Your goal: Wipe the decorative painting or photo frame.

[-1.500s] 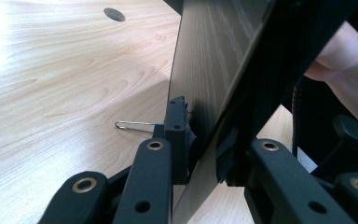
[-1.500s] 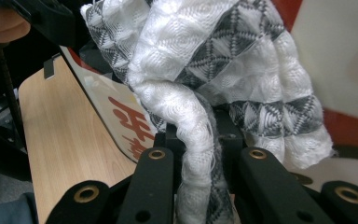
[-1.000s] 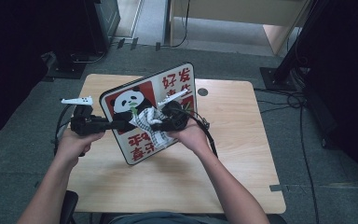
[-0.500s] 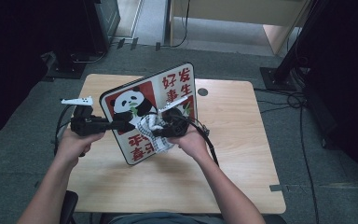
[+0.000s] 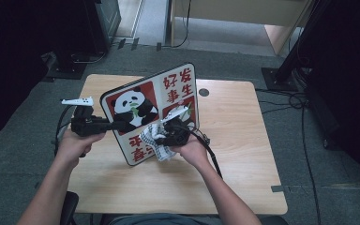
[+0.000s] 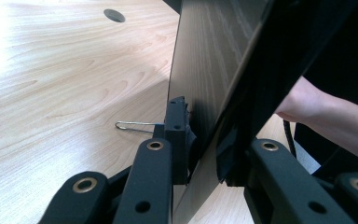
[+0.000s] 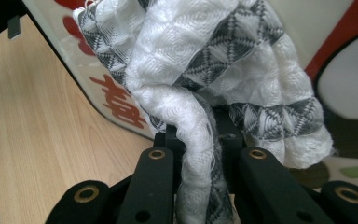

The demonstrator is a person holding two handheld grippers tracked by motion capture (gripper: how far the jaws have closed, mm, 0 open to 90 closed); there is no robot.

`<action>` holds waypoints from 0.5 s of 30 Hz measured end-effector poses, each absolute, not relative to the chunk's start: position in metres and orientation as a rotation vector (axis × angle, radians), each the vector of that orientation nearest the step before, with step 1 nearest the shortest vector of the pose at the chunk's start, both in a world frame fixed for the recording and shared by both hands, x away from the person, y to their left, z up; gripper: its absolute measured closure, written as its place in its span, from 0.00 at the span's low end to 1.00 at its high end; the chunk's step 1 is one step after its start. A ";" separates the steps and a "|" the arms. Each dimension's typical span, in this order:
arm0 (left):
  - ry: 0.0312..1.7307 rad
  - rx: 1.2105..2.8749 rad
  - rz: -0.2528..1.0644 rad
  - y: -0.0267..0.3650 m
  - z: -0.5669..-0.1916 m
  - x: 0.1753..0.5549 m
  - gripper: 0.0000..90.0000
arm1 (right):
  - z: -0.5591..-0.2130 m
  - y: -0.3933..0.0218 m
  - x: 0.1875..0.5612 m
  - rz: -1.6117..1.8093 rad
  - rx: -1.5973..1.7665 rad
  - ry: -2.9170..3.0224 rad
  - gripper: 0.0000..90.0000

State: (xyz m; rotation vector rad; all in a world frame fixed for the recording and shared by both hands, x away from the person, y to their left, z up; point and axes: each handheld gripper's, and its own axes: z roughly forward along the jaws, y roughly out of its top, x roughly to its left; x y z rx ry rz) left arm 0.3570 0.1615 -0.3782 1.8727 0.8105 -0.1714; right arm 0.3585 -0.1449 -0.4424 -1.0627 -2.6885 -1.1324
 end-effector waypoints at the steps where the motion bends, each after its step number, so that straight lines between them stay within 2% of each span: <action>1: 0.811 1.873 -0.171 0.162 -0.378 0.357 0.86 | -0.444 -0.145 0.358 -1.132 -1.062 -2.679 0.91; 15: 0.819 1.867 -0.174 0.161 -0.378 0.357 0.85 | -0.474 -0.146 0.352 -1.065 -1.104 -2.637 0.91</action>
